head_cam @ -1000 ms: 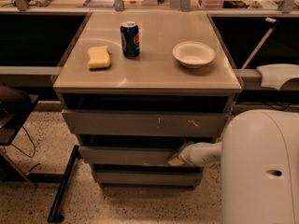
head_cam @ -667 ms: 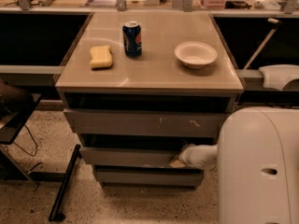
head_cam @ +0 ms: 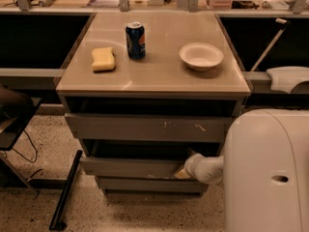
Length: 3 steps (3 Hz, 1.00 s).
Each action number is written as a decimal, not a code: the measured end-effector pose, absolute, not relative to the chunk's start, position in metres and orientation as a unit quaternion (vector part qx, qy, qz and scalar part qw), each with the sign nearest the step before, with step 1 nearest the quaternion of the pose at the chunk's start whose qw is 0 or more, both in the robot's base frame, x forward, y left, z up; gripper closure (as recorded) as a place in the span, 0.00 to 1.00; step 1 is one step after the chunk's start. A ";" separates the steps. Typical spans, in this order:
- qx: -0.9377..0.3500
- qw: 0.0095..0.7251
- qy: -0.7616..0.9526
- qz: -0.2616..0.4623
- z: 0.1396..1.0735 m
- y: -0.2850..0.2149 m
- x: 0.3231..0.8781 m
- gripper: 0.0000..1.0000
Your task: Open middle drawer
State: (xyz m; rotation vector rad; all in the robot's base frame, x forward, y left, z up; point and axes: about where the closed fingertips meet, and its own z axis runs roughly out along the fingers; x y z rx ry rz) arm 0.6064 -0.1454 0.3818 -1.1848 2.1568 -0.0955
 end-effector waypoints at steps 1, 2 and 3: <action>-0.452 0.334 0.826 -0.039 0.387 -0.146 0.599 1.00; -0.452 0.334 0.826 -0.039 0.387 -0.146 0.599 1.00; -0.451 0.335 0.826 -0.040 0.386 -0.146 0.594 1.00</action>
Offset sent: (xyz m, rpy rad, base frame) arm -0.5000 0.0246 -0.0626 0.0316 -0.1824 -0.2233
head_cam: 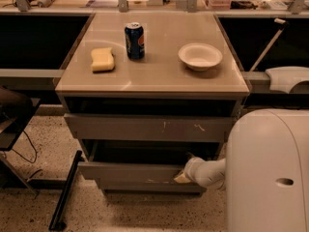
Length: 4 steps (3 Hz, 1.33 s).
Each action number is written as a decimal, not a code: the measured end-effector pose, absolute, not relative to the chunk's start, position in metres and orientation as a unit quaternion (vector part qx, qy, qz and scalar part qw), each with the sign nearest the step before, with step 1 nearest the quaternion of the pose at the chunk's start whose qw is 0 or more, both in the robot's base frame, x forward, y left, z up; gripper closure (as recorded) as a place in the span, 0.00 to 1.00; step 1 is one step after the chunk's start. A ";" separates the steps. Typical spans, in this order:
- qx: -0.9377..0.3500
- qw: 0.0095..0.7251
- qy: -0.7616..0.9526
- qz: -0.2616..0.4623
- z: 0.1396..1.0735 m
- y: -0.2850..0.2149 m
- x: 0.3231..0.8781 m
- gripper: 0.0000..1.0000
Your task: Open middle drawer
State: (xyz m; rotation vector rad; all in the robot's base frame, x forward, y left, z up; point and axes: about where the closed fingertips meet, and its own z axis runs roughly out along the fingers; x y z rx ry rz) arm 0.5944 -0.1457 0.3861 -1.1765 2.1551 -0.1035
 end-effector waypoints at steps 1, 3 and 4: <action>-0.449 0.337 0.826 -0.040 0.386 -0.145 0.586 1.00; -0.445 0.341 0.827 -0.040 0.383 -0.144 0.563 1.00; -0.445 0.341 0.827 -0.040 0.387 -0.143 0.561 1.00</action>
Offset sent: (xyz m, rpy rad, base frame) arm -0.6284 0.0190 -0.0675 0.1632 -0.2054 -0.2304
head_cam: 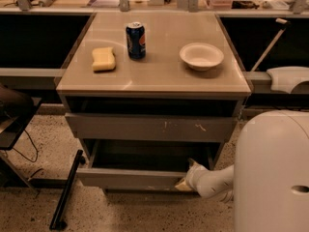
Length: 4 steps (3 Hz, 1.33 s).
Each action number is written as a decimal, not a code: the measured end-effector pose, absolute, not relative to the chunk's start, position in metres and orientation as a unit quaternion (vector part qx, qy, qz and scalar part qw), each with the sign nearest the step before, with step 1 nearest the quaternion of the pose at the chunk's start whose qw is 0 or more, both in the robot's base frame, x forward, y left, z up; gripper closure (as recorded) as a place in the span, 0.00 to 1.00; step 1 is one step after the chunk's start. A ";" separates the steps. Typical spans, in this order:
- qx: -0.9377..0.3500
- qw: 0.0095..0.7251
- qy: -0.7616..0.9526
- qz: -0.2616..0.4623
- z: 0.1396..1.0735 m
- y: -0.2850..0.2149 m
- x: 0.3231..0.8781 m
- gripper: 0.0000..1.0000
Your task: Open middle drawer
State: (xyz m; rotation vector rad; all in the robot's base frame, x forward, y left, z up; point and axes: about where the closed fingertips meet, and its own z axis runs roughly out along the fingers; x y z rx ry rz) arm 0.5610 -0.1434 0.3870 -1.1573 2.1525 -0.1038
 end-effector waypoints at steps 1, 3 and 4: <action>-0.445 0.341 0.827 -0.040 0.387 -0.143 0.561 1.00; -0.438 0.344 0.830 -0.042 0.388 -0.142 0.535 1.00; -0.438 0.344 0.830 -0.042 0.387 -0.142 0.535 1.00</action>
Offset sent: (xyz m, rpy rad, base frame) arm -0.7758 0.0023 -0.1074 0.1624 -0.1936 -0.4475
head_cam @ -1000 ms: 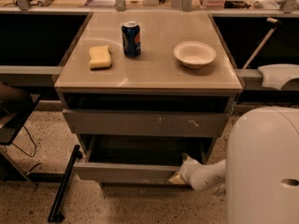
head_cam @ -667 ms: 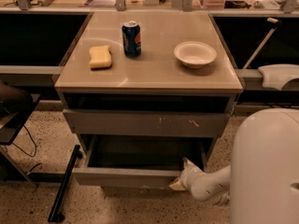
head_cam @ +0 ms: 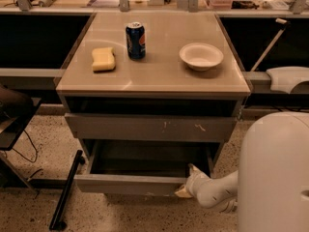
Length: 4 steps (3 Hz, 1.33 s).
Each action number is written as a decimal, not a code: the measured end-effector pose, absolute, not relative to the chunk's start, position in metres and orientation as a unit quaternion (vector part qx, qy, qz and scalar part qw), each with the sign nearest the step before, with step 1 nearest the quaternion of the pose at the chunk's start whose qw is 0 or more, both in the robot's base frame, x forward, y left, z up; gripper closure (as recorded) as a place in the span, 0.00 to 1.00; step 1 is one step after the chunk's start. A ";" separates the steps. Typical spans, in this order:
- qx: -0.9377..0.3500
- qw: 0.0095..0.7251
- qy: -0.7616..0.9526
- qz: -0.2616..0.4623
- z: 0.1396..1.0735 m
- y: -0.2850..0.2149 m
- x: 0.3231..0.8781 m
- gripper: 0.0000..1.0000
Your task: Open middle drawer
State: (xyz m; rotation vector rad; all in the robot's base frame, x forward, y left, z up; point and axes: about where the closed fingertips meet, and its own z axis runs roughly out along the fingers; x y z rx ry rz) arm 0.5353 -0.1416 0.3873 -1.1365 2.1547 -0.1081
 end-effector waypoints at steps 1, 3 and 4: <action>-0.431 0.347 0.832 -0.043 0.384 -0.141 0.511 1.00; -0.430 0.347 0.832 -0.043 0.387 -0.141 0.510 1.00; -0.423 0.350 0.834 -0.045 0.384 -0.140 0.486 1.00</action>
Offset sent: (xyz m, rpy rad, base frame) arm -0.7836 -0.0052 -0.1087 0.1564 -0.1426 -0.4479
